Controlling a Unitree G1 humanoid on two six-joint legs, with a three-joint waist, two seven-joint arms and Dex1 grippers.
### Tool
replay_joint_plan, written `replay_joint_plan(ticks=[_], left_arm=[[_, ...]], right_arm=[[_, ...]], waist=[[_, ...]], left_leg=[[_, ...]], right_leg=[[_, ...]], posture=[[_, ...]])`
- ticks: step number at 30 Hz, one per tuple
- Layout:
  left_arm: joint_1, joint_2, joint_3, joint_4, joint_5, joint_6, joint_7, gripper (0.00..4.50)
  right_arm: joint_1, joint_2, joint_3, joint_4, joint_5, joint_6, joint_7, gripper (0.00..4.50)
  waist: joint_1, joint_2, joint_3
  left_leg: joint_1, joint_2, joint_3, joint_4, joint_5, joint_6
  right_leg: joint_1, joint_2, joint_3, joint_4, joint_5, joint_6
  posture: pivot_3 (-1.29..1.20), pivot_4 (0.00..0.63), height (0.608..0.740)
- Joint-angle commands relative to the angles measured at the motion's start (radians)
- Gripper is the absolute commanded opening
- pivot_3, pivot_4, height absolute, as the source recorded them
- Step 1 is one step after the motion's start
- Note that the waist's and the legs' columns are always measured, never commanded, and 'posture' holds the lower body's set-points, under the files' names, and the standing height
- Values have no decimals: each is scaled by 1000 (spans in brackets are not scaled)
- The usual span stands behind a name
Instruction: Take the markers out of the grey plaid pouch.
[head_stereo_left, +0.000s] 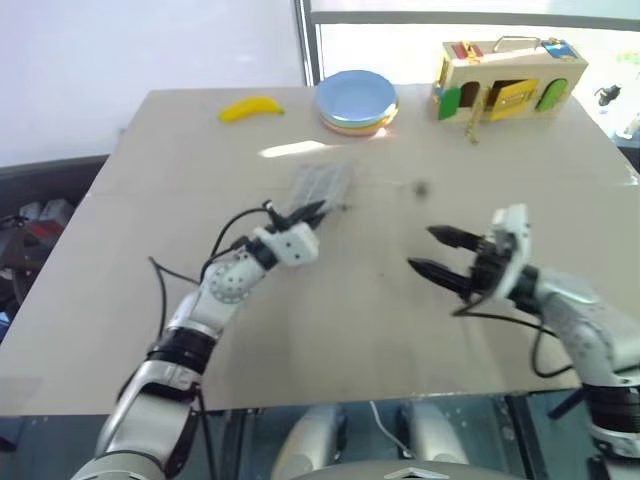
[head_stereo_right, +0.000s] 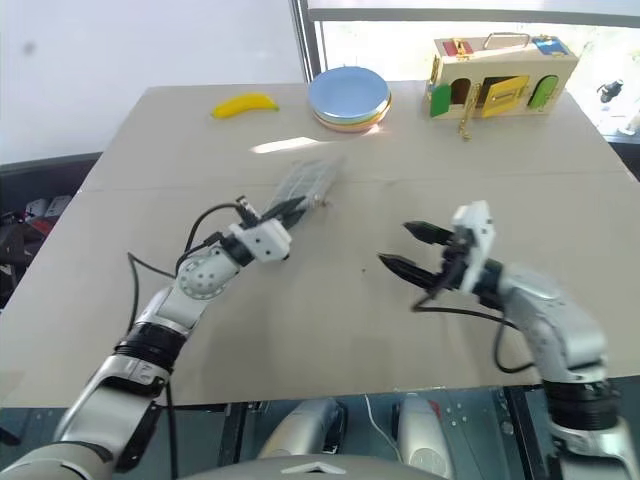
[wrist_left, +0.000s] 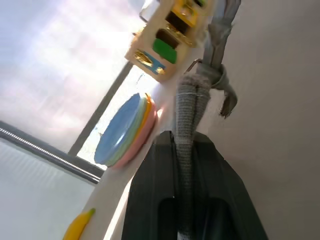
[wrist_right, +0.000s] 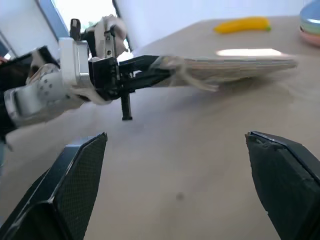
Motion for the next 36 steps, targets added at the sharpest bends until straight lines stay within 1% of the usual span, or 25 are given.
replay_joint_plan(ticks=[1, 3, 5, 9, 12, 16, 22, 29, 36], left_arm=[[11, -50, 30, -110, -29, 131, 2, 339], [24, -90, 26, -162, -30, 185, 5, 339], [39, -114, 24, -202, -29, 225, 1, 339], [76, -151, 26, -276, -33, 295, -7, 339], [85, -164, 33, -299, -35, 325, -7, 339], [100, -171, 25, -322, -38, 339, -14, 339], [136, -182, 5, -362, -48, 347, -52, 339], [149, -186, -2, -375, -41, 341, -75, 339], [167, -192, -12, -399, -51, 340, -108, 339]], right_arm=[[-21, 72, 71, -1, -106, -54, -113, 4500], [-50, 172, 56, 48, -121, -76, -209, 4500], [-65, 231, 49, 67, -129, -91, -253, 4500], [-110, 383, -7, 108, -94, -99, -384, 4500], [-119, 456, -49, 128, -41, -66, -439, 4500], [-147, 558, -128, 168, 80, -9, -526, 4500], [-203, 596, -164, 231, 140, 5, -543, 4500], [-206, 574, -147, 236, 196, 74, -491, 4500], [-208, 579, -151, 247, 209, 77, -479, 4500]], waist=[[-2, 0, 0], [-3, 0, 0], [-4, 0, 0], [-5, 0, 0], [-5, 0, 0], [-7, 0, 0], [-12, 1, -1], [-12, 1, -1], [-18, 1, -1]], left_leg=[[0, 0, 0, 1, 0, 0], [-1, 0, -1, 2, 0, 0], [-1, 0, -1, 3, 0, 0], [-1, 0, -2, 3, 0, 0], [0, 0, -2, 3, 0, 0], [0, 0, -2, 3, 0, 0], [0, 0, -2, 3, 0, 0], [0, -1, -2, 3, 0, 0], [0, -1, -2, 3, 0, 0]], right_leg=[[0, 0, 0, 0, 0, 0], [0, 0, -1, 0, 0, 0], [0, 0, -1, 1, 0, 0], [0, 1, -1, 1, 0, 0], [0, 1, -2, 1, 0, 0], [0, 1, -2, 1, 0, 0], [0, 1, -2, 1, 0, 0], [0, 1, -2, 1, 0, 0], [0, 1, -2, 2, 0, 0]], posture=[[0, 150, 740], [0, 150, 740], [0, 150, 740], [0, 150, 740], [0, 150, 740], [0, 150, 740], [0, 150, 740], [0, 150, 740], [0, 150, 740]])
